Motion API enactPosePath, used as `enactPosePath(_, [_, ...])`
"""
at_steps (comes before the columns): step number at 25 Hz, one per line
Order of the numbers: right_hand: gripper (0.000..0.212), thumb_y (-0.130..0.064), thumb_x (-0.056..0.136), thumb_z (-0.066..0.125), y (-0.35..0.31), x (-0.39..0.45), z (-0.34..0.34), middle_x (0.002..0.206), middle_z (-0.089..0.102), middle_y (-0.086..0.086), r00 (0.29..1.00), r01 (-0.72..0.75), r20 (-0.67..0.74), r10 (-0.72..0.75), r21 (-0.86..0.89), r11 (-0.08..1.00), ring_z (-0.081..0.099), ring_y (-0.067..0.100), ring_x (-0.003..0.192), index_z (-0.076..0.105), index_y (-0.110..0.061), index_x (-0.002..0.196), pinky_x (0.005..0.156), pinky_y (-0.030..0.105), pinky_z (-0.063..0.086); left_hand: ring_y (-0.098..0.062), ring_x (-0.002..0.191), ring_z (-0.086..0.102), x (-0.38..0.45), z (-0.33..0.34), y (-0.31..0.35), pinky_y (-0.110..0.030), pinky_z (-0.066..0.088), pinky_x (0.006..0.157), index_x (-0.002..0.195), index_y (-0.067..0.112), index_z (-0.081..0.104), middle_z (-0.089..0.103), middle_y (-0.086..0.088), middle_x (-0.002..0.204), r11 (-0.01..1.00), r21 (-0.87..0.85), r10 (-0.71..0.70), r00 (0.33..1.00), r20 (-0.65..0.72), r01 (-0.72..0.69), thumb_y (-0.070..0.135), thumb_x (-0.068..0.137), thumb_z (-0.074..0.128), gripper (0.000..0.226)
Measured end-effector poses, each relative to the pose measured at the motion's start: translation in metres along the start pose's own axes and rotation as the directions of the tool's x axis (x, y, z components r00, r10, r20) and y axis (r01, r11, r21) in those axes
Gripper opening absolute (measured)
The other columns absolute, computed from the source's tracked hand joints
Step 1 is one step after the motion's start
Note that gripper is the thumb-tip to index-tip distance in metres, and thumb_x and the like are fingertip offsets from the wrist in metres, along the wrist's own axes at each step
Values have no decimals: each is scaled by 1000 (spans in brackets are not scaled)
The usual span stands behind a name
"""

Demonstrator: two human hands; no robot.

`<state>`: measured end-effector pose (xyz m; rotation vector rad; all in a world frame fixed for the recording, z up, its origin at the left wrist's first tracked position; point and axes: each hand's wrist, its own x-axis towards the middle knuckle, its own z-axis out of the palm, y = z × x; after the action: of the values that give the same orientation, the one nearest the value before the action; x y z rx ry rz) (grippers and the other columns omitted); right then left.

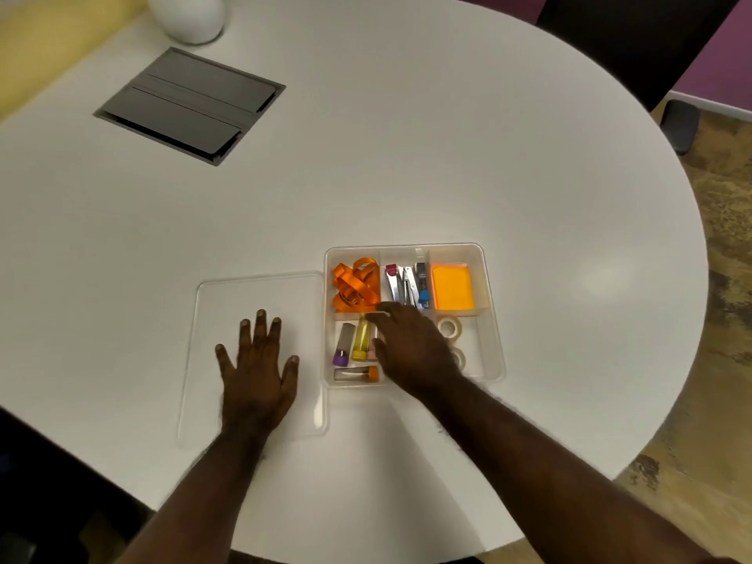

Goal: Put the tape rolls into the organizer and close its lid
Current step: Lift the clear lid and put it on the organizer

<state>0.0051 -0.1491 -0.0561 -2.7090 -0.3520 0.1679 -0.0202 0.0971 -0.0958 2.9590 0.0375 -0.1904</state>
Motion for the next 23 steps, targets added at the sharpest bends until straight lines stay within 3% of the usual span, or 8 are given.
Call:
enactPosePath(4, [40,-14,88,56,-60,-1,35,138,57,15,982,184,44,-185,26,983,50,33,131,60,-10,128,106,43,45,-31,150,15,-14,-3,-59,-68,12,113,151,11,23,20,-12,162,982,12,-189,982,2,189,44,89,30,71])
enactPosePath(7, [44,-5,92,47,-96,-12,60,148,45,19,952,216,205,-228,78,973,36,34,141,51,-3,136,109,47,42,-37,146,23,-26,2,-95,-66,21,111,150,6,24,27,-17,158,924,48,-381,921,84,378,28,91,51,69])
enactPosePath(12, [55,-2,95,47,-123,-23,86,159,19,22,797,115,603,-32,-99,989,17,40,147,28,2,147,108,55,40,-45,120,45,-27,9,-120,-55,42,98,131,4,48,49,-24,129,725,-48,-647,703,295,687,27,87,53,49])
enactPosePath(15, [60,-5,96,47,-129,-27,98,163,4,20,740,113,672,27,-164,980,10,39,149,21,0,150,108,54,40,-46,124,41,-25,13,-125,-54,40,100,131,3,49,45,-25,132,621,-167,-690,635,346,766,25,88,52,49])
enactPosePath(18, [61,-5,95,46,-128,-27,104,163,-3,18,718,79,692,76,-189,979,5,37,150,20,-2,151,106,55,42,-46,113,53,-16,19,-141,-48,45,96,115,-2,63,61,-28,117,552,-261,-707,611,356,792,19,88,51,37])
enactPosePath(19, [61,-5,95,46,-127,-27,104,163,-3,17,712,70,697,88,-196,978,4,36,150,21,-2,151,106,55,42,-44,100,60,-14,22,-148,-46,50,87,106,-6,67,68,-27,102,501,-349,-702,607,371,792,17,90,52,32])
enactPosePath(21, [60,-7,96,45,-125,-25,104,163,-4,16,709,49,699,95,-183,982,5,35,151,21,-4,151,107,55,41,-30,57,62,-16,18,-154,-31,49,54,88,-6,67,65,-17,63,266,-581,-674,579,459,770,10,90,54,21])
enactPosePath(23, [60,-10,97,46,-124,-23,103,164,-4,14,715,47,695,67,-144,989,6,33,151,21,-6,151,109,55,40,-14,35,47,-19,3,-158,-17,33,37,88,6,64,53,-8,61,45,-693,-618,565,547,720,7,90,54,10])
